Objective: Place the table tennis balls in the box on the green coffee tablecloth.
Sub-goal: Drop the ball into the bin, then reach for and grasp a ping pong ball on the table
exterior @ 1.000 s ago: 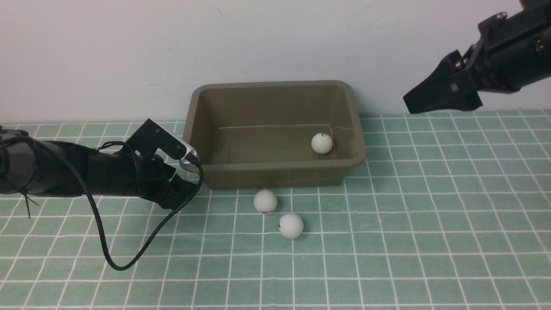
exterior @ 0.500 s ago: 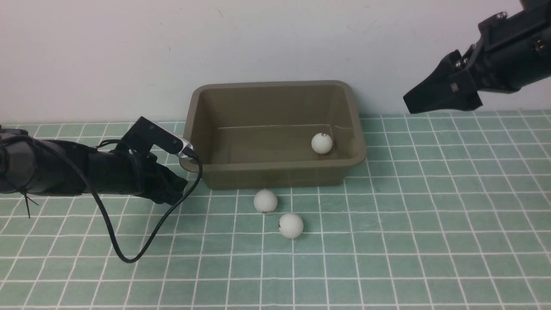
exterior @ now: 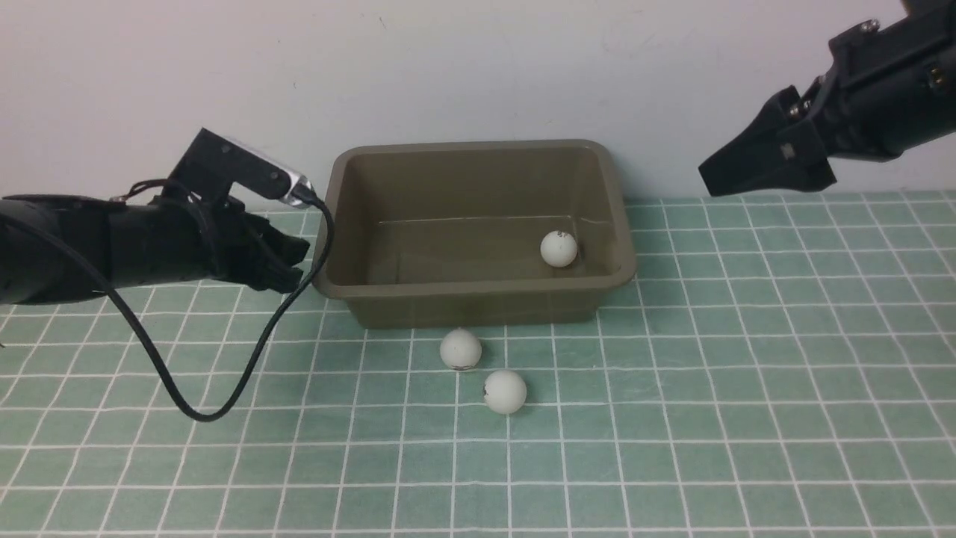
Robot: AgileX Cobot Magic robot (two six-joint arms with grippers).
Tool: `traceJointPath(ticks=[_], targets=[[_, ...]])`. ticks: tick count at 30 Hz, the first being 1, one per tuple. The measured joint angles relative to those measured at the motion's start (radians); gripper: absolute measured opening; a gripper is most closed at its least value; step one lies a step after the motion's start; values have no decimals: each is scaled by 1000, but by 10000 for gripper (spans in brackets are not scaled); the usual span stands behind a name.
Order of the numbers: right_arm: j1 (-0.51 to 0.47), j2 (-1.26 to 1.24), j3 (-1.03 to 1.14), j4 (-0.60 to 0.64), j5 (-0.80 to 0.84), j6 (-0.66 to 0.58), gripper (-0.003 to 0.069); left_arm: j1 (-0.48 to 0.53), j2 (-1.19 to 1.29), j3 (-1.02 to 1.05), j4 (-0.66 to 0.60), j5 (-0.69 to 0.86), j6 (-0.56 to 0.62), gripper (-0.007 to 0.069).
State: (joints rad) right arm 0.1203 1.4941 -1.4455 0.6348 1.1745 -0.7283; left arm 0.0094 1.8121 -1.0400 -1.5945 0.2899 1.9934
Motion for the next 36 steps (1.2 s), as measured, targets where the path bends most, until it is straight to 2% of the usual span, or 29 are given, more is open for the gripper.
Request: traceJointPath(ticks=[5, 10, 17, 21, 24, 28, 33, 36], targets=[[0, 0, 0, 1, 0, 0, 472, 0, -46, 0, -98, 131, 61, 348], [0, 0, 0, 1, 0, 0, 472, -1, -40, 0, -104, 289, 172, 348], [0, 0, 0, 11, -4, 0, 472, -11, 0, 0, -103, 355, 212, 348], [0, 0, 0, 24, -16, -1, 472, -23, 11, 0, -101, 357, 212, 354], [0, 0, 0, 26, -26, -1, 472, -31, 10, 0, -101, 358, 188, 407], [0, 0, 0, 26, -26, -1, 472, -32, -39, 0, -97, 327, 77, 450], [0, 0, 0, 30, -22, -1, 472, -32, -131, 0, -95, 235, 54, 409], [7, 0, 0, 44, -5, -1, 472, -32, -217, 0, -13, 211, 10, 342]])
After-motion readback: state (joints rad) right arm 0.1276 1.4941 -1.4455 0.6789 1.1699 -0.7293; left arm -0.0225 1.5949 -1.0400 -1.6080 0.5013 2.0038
